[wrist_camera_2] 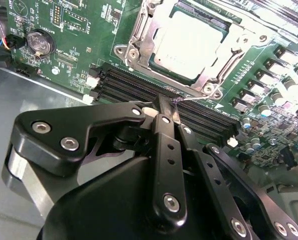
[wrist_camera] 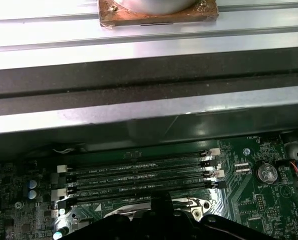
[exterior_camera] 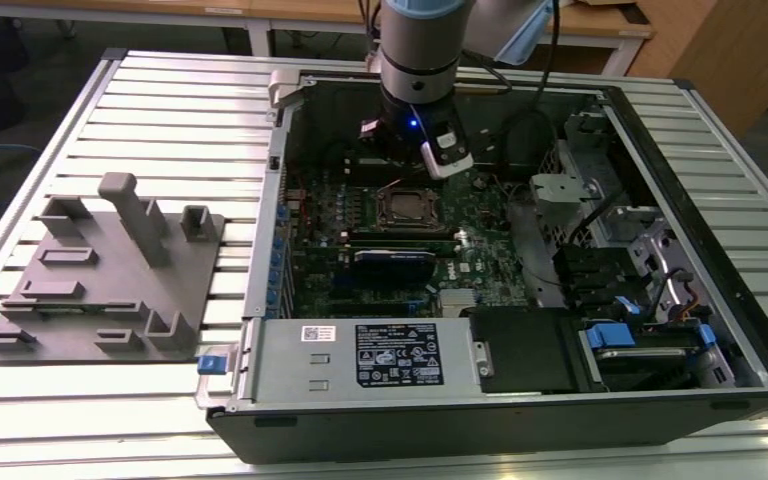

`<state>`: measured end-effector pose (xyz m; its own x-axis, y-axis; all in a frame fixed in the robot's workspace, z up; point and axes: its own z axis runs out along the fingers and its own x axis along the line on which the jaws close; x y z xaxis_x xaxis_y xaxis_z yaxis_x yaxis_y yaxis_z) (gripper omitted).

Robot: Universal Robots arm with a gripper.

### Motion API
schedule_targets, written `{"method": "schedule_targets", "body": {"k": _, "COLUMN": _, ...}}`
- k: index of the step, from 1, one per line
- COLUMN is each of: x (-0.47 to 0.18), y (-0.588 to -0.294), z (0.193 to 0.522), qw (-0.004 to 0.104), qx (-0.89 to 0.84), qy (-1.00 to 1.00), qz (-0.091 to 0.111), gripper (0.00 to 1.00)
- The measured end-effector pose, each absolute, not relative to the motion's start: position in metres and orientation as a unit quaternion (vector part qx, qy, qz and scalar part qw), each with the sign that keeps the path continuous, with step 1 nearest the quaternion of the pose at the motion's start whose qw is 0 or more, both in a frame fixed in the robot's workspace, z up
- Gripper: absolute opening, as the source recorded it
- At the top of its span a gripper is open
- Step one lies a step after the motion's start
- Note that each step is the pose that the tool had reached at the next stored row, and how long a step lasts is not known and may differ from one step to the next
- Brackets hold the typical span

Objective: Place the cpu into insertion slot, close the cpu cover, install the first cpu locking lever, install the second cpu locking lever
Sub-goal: 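Install the first cpu locking lever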

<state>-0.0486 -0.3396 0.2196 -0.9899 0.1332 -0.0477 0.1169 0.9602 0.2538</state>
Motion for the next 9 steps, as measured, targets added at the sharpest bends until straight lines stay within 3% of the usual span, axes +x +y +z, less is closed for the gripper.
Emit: {"method": "schedule_targets", "body": {"k": 9, "x": -0.0486, "y": -0.3395, "z": 0.2189, "qw": 0.033, "qx": 0.068, "qy": 0.989, "qz": 0.126, "gripper": 0.10}}
